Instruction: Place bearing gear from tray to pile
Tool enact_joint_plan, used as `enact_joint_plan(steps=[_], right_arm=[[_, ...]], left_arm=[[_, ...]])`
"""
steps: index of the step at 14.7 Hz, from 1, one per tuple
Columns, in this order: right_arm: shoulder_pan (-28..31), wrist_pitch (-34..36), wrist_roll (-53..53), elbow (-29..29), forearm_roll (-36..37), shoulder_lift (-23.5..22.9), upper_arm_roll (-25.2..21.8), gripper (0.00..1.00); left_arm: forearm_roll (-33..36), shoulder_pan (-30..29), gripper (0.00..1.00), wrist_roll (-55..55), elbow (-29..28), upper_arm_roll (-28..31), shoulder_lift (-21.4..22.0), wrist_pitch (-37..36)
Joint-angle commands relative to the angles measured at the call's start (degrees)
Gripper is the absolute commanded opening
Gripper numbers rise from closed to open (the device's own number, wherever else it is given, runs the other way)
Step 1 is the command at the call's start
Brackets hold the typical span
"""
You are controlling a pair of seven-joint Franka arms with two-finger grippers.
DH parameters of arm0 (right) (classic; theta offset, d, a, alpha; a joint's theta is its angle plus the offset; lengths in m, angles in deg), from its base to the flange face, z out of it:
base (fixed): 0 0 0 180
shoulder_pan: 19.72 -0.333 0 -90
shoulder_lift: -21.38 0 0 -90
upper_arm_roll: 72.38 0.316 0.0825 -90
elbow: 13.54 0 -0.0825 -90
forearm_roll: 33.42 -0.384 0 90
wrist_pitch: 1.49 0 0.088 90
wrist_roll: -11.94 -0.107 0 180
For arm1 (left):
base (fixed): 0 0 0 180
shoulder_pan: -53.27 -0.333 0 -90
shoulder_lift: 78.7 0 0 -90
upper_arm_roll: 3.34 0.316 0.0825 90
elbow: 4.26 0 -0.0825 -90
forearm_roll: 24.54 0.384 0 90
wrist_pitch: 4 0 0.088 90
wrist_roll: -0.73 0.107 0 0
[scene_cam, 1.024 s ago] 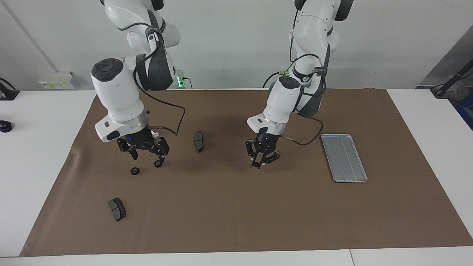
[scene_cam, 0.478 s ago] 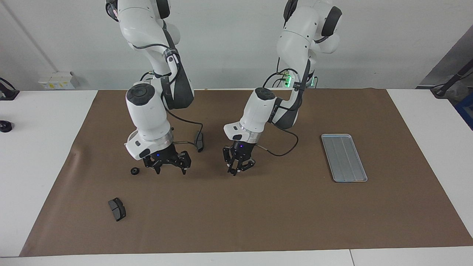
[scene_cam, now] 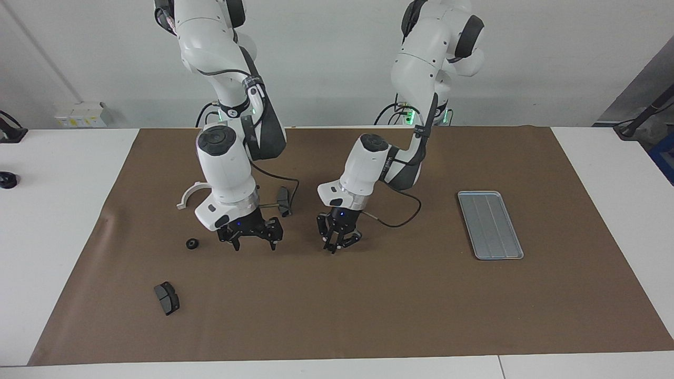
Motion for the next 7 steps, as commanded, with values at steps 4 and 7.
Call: enact_joint_plan(steps=[4, 7], right_arm=[[-2.44, -3.38, 0.28, 0.51, -0.91, -1.36, 0.27, 1.0], [-6.66, -6.53, -1.73, -1.33, -0.82, -4.61, 0.19, 1.0]], left_arm=[[-0.76, -1.65, 1.0, -1.63, -7.06, 1.03, 9.58, -5.29], [-0.76, -4.54, 1.0, 2.22, -14.97, 1.3, 18.29, -9.86]])
